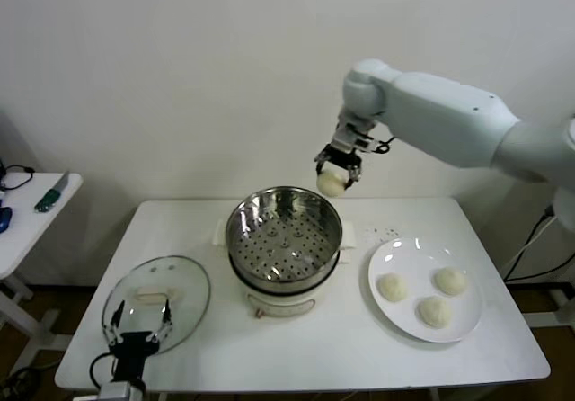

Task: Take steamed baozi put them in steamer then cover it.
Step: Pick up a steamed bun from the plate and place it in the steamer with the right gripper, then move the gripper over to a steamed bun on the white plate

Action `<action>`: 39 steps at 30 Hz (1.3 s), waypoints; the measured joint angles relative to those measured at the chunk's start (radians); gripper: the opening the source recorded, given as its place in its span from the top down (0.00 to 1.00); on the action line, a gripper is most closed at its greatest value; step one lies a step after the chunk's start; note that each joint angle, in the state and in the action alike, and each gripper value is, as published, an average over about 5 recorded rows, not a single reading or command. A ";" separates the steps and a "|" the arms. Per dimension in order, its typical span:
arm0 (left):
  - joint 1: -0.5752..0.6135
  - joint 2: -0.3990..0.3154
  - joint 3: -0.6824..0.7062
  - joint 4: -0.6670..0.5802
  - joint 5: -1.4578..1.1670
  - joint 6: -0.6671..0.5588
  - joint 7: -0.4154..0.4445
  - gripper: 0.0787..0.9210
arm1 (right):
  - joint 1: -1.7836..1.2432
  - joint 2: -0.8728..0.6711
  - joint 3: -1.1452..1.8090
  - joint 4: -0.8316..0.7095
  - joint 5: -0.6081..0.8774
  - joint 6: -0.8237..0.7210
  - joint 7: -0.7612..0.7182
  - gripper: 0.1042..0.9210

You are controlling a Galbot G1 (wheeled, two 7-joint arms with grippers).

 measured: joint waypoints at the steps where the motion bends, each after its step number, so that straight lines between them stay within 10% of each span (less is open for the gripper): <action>1: 0.003 0.000 0.000 -0.004 -0.003 0.002 0.001 0.12 | -0.009 0.017 0.004 -0.005 -0.021 0.015 0.003 0.25; 39: 0.000 -0.002 -0.003 -0.089 -0.080 0.060 0.009 0.12 | -0.261 0.218 0.192 -0.118 -0.498 0.175 0.027 0.12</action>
